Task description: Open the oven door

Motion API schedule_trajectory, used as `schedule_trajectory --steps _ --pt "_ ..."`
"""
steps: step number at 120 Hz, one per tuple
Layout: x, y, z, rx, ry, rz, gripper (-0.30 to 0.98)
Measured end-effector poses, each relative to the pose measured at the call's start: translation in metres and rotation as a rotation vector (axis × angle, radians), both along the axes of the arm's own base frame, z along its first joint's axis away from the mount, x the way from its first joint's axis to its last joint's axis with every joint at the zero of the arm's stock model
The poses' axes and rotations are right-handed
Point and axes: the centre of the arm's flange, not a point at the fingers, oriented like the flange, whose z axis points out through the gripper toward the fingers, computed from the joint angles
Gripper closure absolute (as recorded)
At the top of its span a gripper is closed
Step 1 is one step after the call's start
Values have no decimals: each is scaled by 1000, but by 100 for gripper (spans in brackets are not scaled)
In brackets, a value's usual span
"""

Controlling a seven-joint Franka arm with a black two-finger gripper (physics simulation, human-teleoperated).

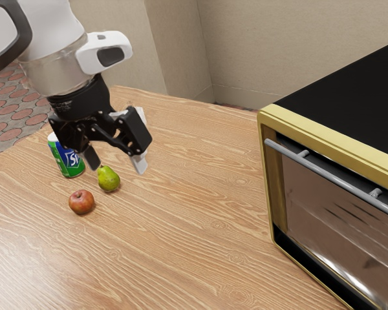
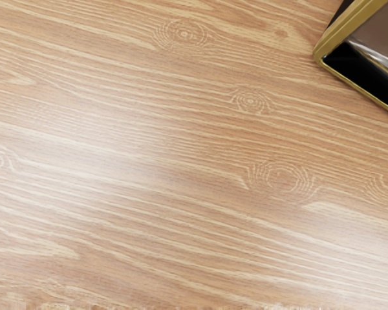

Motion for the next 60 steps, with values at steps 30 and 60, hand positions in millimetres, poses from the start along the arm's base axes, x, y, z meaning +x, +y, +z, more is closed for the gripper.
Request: schedule_trajectory --steps 30,60 --pt "-56 42 -47 -26 -35 267 0" --pt "-15 -5 -65 -254 -246 398 0"
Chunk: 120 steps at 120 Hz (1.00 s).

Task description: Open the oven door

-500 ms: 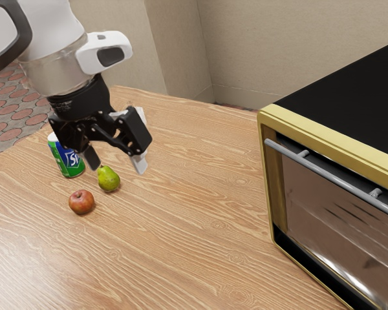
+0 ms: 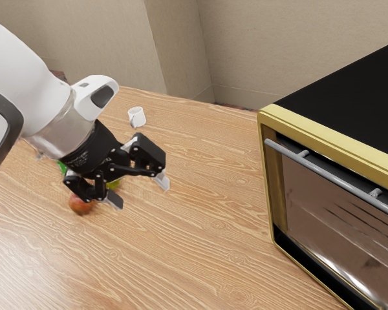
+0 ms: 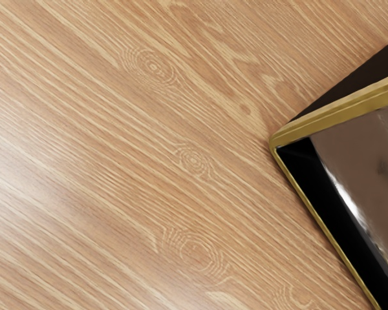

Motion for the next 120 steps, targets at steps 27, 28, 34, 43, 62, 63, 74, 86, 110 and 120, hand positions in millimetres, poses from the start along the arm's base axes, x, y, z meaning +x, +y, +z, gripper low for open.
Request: schedule_trajectory --steps 27,28,34,43,62,63,74,86,110,120 --pt "51 -45 18 -136 -90 98 0" --pt "52 -47 18 -141 -91 101 0" --pt "57 -53 16 -169 -95 125 0" --pt "68 -59 8 -204 -91 169 0" --pt "89 -67 2 -251 -97 247 0" --pt "90 -69 0 -252 -95 250 0" --pt "95 -80 -5 -268 -97 271 0" --pt "96 -87 -3 -278 -111 289 0" --pt "96 -100 -5 -310 -120 318 0" --pt "99 -103 -9 -318 -116 332 0"
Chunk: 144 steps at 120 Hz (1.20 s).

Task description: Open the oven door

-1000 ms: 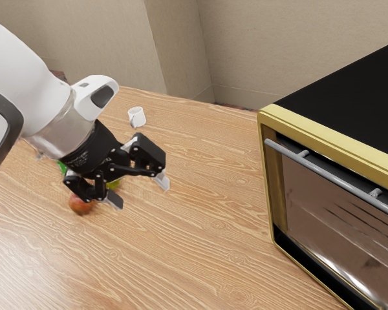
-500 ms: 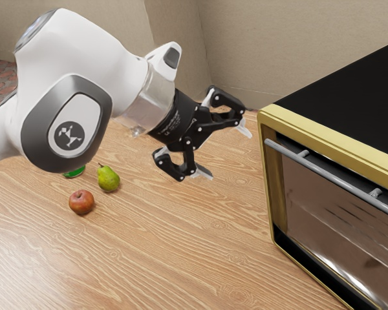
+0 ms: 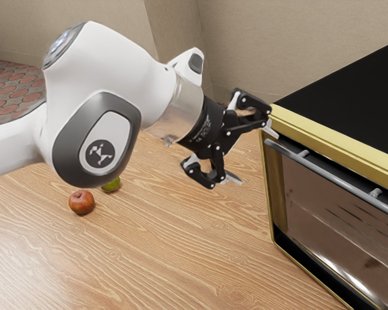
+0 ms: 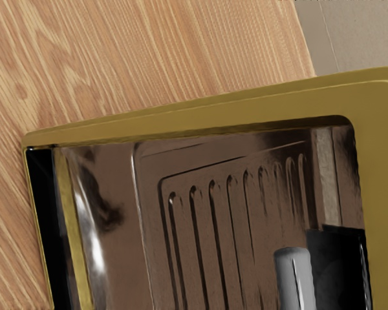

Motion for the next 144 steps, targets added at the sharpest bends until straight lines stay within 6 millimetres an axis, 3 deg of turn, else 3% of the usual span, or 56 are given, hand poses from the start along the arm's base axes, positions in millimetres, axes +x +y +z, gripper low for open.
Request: schedule_trajectory --steps 26,66,144 --pt "-10 -14 2 -28 0 1 0" --pt "5 -9 -14 -40 33 51 0" --pt "18 -7 -22 -43 37 87 1"
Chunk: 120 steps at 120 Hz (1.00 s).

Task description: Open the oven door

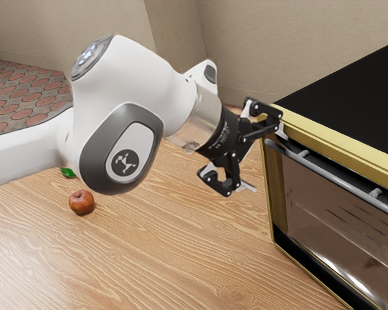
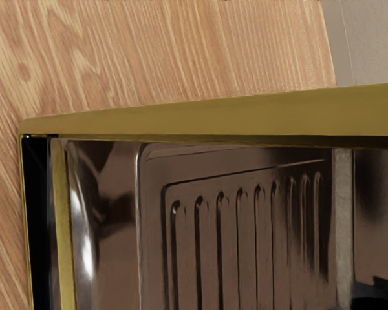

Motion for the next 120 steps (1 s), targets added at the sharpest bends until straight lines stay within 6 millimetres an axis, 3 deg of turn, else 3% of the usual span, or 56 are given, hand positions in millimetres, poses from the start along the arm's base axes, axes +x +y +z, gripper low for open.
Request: schedule_trajectory --steps 44,54,64,81,88,93,101,106,109,113,120 --pt "-17 7 2 -33 10 15 0" --pt "-27 11 -18 -23 42 17 0" --pt "-69 16 -35 -8 55 29 0" --pt "-195 17 -41 119 -104 184 0" --pt "-214 27 -39 128 -148 256 0" --pt "-205 32 -14 126 -158 264 0" --pt "-148 19 128 183 -180 145 1" --pt "-109 56 175 198 -132 130 1" --pt "-92 85 178 214 -76 139 0" --pt "-73 112 156 247 30 144 0" --pt "-60 123 116 306 182 105 0"
